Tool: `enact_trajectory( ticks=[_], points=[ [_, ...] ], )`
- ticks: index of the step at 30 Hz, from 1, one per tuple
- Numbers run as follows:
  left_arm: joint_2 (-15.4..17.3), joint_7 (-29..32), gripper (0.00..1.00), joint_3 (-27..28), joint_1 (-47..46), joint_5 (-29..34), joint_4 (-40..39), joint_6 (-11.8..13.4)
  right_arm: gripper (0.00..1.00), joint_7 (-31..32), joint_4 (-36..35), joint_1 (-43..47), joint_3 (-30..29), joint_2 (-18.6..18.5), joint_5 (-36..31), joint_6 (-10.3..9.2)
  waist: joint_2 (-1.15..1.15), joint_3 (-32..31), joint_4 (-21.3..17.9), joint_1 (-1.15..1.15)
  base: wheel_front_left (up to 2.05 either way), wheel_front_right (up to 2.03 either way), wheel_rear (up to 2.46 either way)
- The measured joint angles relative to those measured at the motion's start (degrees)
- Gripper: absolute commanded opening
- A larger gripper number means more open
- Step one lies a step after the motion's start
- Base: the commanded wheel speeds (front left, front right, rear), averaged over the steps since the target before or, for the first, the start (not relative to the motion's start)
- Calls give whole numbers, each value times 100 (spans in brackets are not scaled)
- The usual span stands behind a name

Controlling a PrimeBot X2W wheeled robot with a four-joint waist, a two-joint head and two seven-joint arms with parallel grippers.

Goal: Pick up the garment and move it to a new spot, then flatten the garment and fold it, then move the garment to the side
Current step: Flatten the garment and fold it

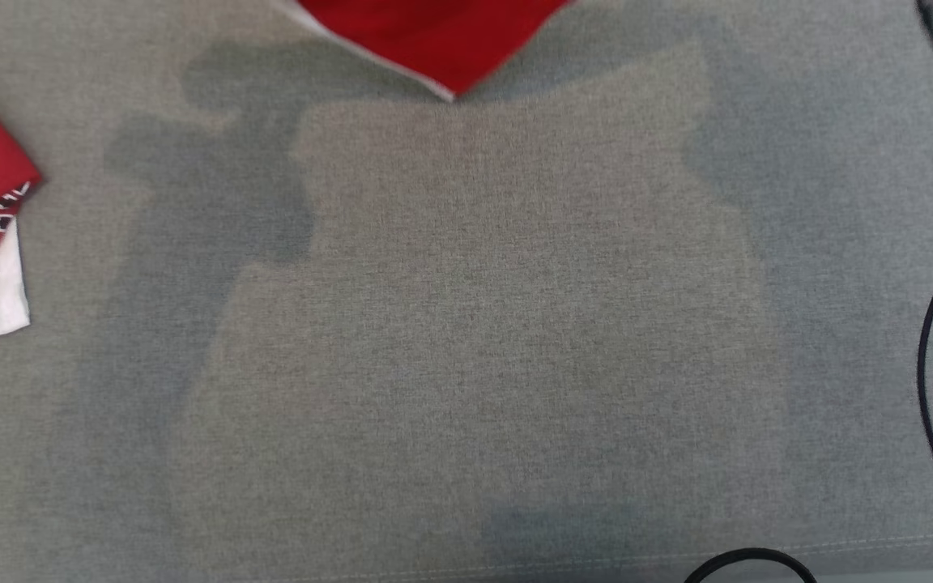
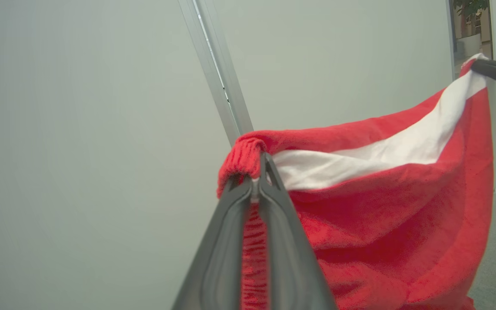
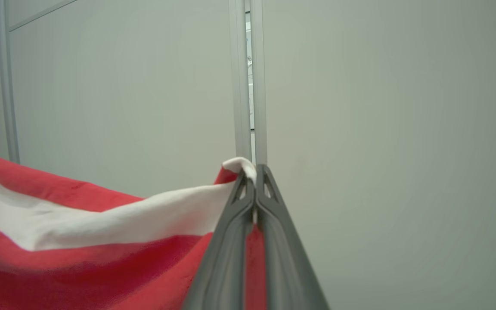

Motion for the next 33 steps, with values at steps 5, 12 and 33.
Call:
enact_trajectory(
  ticks=[5, 12, 33],
  points=[
    [-271, -799, 0, -191, -1175, 210, 546, 0, 0, -240, 512, -1457, -608, -43, -680, 2, 0, 673, -85, 0, 0, 0, 0],
    [-386, -1071, 0, -817, -1005, 98, 1040, 0, 0, -264, 298, -1255, -669, -32, -915, 2, 0, 1266, -279, 1, 0, 0, 0],
    [-969, -1165, 0, -424, 4955, -1600, 717, 7, 0, -270, -358, 5138, 498, -236, 744, 4, 0, 47, -599, -1, 0, 0, 0]
  ],
)
